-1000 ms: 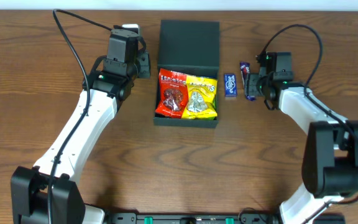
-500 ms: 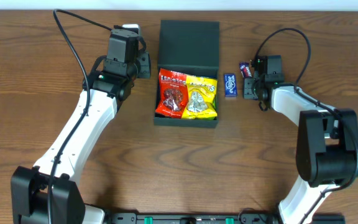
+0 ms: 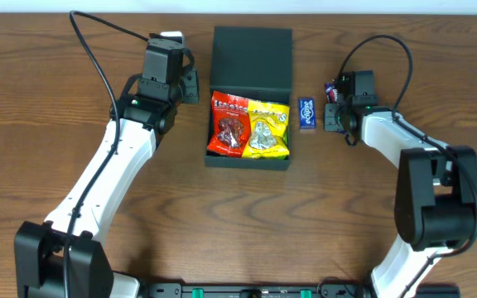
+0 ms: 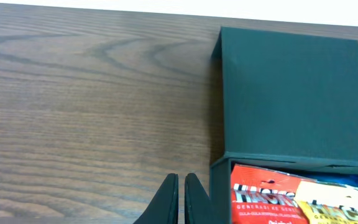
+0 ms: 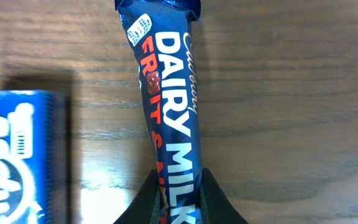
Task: Pack container
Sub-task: 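Lift the Dairy Milk bar and lay it in the box atop the bags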
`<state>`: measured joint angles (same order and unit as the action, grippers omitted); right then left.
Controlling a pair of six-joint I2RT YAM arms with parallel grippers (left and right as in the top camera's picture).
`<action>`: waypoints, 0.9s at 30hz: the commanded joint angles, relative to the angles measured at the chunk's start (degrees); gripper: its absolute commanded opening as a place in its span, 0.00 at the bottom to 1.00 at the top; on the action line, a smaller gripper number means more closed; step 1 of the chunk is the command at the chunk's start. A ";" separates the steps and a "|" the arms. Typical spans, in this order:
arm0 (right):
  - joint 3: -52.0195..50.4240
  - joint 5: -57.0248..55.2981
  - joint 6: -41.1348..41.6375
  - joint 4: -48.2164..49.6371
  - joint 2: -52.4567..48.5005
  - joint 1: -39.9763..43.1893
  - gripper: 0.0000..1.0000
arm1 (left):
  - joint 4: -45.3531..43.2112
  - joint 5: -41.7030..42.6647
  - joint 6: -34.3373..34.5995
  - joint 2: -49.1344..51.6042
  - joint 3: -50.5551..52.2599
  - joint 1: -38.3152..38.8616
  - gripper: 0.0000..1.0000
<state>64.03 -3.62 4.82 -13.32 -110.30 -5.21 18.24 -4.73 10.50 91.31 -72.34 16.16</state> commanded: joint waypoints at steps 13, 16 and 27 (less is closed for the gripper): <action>2.05 24.61 -29.00 10.84 18.56 -9.27 0.01 | 0.39 -2.32 -0.24 -7.15 0.17 -8.74 0.06; 2.05 27.65 -37.27 10.27 17.07 -10.32 0.01 | 0.92 -2.32 -0.26 -9.49 0.17 -11.04 0.06; 2.08 36.44 -51.23 10.47 7.82 -11.89 0.01 | 1.46 -2.29 -0.24 -11.85 0.17 -13.05 0.07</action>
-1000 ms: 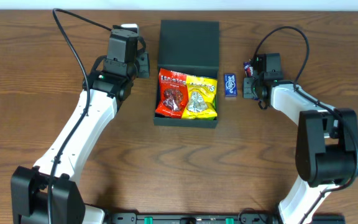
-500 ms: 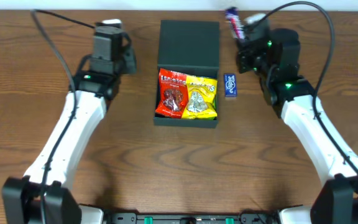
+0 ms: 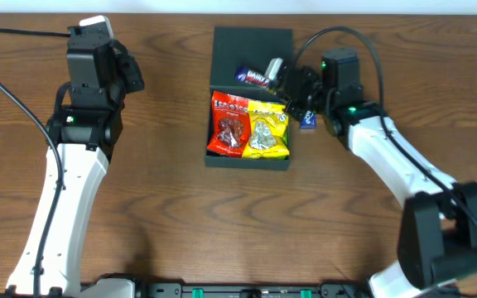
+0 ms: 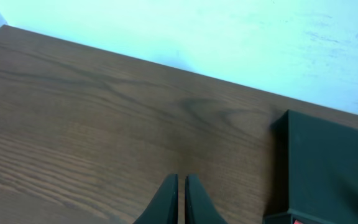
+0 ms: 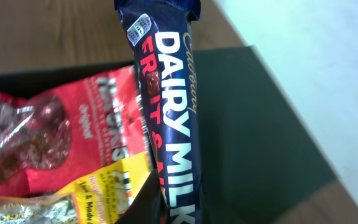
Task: Pack container
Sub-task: 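Lift the Dairy Milk bar and lay it in the box atop the bags, then move the right gripper back to the blue Eclipse tin and grasp it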
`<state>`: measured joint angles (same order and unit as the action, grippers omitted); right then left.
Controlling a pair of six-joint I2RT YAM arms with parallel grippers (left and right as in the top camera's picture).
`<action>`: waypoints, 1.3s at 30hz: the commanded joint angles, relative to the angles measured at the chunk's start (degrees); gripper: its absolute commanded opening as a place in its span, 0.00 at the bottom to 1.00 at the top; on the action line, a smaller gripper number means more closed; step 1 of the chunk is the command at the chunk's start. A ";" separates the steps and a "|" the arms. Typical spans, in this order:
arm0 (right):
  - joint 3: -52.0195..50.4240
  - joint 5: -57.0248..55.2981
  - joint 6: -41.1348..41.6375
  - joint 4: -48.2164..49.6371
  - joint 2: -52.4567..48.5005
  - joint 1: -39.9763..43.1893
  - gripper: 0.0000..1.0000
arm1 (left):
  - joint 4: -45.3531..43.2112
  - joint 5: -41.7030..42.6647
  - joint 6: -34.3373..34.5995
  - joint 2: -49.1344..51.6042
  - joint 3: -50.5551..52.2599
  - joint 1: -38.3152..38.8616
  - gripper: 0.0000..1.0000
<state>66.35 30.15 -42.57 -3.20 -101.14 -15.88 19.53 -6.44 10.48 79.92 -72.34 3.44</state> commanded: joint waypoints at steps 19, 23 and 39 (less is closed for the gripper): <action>-0.24 -10.60 14.99 10.88 -1.09 -3.08 0.99 | 2.82 -0.59 -0.20 -0.46 0.17 -0.33 0.10; -0.24 -20.35 33.05 7.45 0.20 -1.18 0.99 | 2.80 -0.59 -0.20 -0.46 0.17 -0.33 0.11; -0.50 -21.84 53.62 -12.28 0.98 7.80 0.99 | 2.93 0.76 -0.15 -0.46 0.17 -0.31 0.15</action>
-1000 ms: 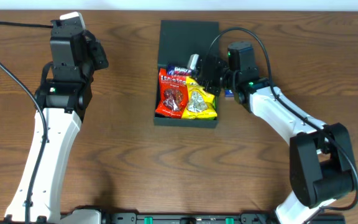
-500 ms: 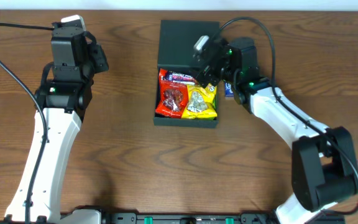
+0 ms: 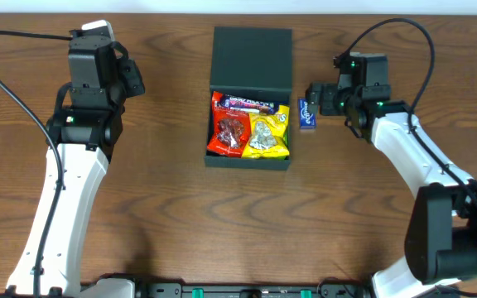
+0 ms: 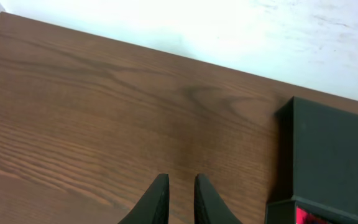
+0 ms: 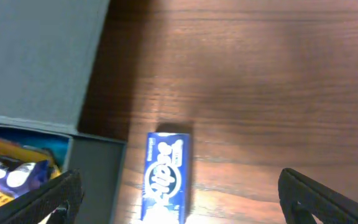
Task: Pack container
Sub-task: 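Move the right gripper back to the blue Eclipse tin and grasp it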
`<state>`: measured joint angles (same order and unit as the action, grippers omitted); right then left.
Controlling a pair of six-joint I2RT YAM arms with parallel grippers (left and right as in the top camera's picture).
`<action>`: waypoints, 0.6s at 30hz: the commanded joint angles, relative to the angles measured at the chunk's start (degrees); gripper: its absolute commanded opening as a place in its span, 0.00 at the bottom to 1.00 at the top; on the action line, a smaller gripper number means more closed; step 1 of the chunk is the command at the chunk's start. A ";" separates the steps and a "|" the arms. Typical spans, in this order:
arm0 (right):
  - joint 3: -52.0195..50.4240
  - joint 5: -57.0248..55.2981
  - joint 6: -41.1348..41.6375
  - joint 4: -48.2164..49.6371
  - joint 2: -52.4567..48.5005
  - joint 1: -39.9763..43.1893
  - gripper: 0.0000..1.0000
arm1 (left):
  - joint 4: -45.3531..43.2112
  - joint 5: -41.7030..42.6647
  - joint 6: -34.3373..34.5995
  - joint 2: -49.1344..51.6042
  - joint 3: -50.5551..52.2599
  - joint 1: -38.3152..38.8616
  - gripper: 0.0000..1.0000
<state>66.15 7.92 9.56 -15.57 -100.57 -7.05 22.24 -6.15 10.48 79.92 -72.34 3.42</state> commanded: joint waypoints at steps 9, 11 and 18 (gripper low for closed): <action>-0.31 -2.80 -3.21 -0.11 -5.42 -3.21 0.96 | 0.22 3.02 -0.17 -0.46 0.17 -0.28 0.16; -0.31 -5.46 -3.23 -0.09 -6.71 -4.02 0.96 | 0.24 3.02 -0.17 -0.46 0.17 -0.28 0.16; -0.31 -8.28 -4.28 0.66 -10.27 -5.35 0.97 | 0.26 3.06 -0.17 -0.46 0.17 -0.28 0.16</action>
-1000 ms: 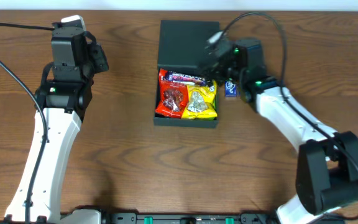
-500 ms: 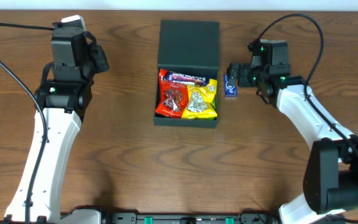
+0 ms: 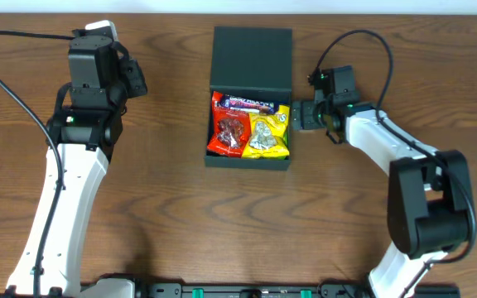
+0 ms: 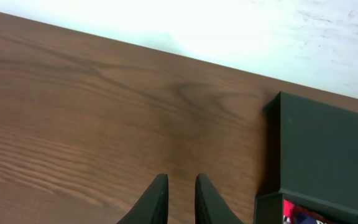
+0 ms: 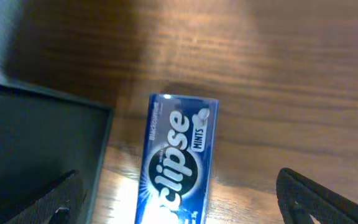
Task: Pack container
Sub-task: 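Move the right gripper back to the blue Eclipse tin and grasp it, then lift the Eclipse tin and lower it into the box's right side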
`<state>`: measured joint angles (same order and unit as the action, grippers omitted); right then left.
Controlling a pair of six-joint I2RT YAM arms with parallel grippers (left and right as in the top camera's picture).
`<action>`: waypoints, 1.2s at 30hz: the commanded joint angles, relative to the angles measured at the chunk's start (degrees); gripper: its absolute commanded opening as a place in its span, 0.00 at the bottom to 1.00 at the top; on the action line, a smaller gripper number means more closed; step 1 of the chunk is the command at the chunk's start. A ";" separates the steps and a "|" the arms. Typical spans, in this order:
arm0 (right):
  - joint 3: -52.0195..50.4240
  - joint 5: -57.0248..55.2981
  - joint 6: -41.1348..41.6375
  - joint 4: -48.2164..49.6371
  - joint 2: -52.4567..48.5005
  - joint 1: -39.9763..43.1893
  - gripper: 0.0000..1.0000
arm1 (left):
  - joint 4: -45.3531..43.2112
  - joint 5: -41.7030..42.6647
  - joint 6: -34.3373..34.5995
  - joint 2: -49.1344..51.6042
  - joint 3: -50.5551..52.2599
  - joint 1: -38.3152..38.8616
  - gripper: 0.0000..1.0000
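The dark green box (image 3: pixel 248 162) sits mid-table with its lid (image 3: pixel 252 50) lying behind it. Inside lie a red snack bag (image 3: pixel 230 128), a yellow snack bag (image 3: pixel 267 134) and a Dairy Milk bar (image 3: pixel 251 103) across the back. A blue Eclipse mints tin (image 5: pixel 178 158) rests on the table just right of the box wall. My right gripper (image 5: pixel 185 202) is wide open low over the tin, one finger (image 5: pixel 316 193) on each side. My left gripper (image 4: pixel 180 199) is slightly open over bare table left of the lid.
The wooden table (image 3: pixel 164 207) carries nothing else. The box wall (image 5: pixel 48 143) stands close beside the right gripper's left finger. Cables trail from both arms at the back. The table's far edge meets a white wall (image 4: pixel 197 25).
My right gripper has come closer and lower to the mints tin, which now fills the space between its open fingers. The left arm has barely shifted.
First my right gripper was shut on the Dairy Milk bar on the table, right of the mints, with the left gripper shut beside the box. Then the bar was over the box and the left arm far left. Later the bar lay in the box, right gripper open.
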<state>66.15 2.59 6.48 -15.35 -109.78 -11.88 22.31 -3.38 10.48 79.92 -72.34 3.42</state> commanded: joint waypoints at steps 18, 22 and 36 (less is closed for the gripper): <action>-0.28 -7.32 -1.18 4.68 -6.62 -0.57 0.63 | 0.17 0.28 -0.15 -0.46 0.17 -0.28 0.17; -0.24 -7.30 -0.94 3.93 -6.60 -0.57 0.34 | 0.17 0.28 -0.15 -0.46 0.17 -0.28 0.17; 7.89 -7.02 0.35 -2.49 0.72 -0.66 0.08 | 0.20 0.28 -0.15 -0.46 0.17 -0.28 0.17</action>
<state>70.39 -3.75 5.93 -17.82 -113.80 -12.21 22.35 -3.36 10.48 79.92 -72.34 3.42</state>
